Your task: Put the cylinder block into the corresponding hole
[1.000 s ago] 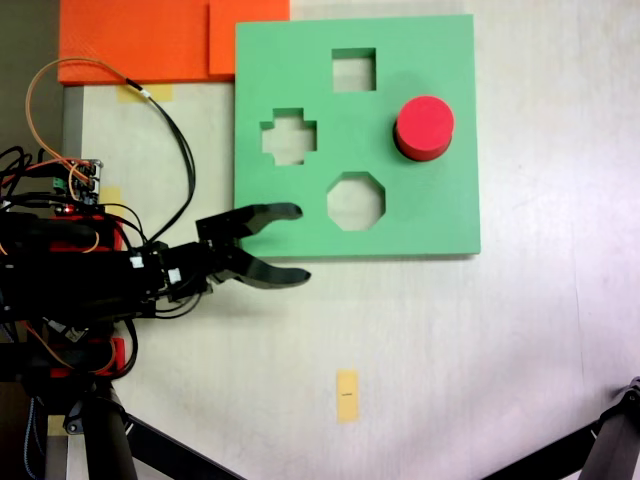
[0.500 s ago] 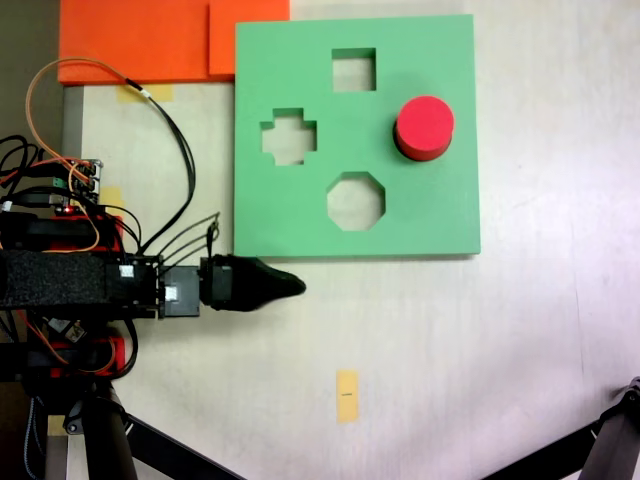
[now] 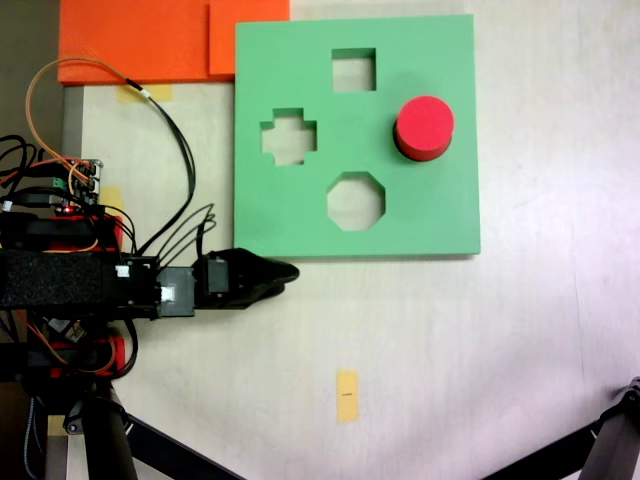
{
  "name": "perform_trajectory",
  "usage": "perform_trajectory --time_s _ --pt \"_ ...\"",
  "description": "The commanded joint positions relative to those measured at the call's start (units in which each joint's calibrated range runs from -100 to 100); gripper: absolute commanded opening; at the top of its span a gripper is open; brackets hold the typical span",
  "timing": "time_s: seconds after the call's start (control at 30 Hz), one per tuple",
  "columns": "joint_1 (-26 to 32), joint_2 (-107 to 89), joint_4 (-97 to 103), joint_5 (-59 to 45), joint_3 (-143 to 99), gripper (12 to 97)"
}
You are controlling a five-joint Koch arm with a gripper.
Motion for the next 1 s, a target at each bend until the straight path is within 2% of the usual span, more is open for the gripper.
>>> perform_trajectory --time_s 0.0,0.33,0.97 --pt "-0.20 -0.82 -5.31 -0.05 -1.37 48.3" --pt "-0.59 -0.82 -21.97 2.15 -1.37 49.4" --pt "-1.03 -0.82 -23.03 4.20 -1.37 48.6"
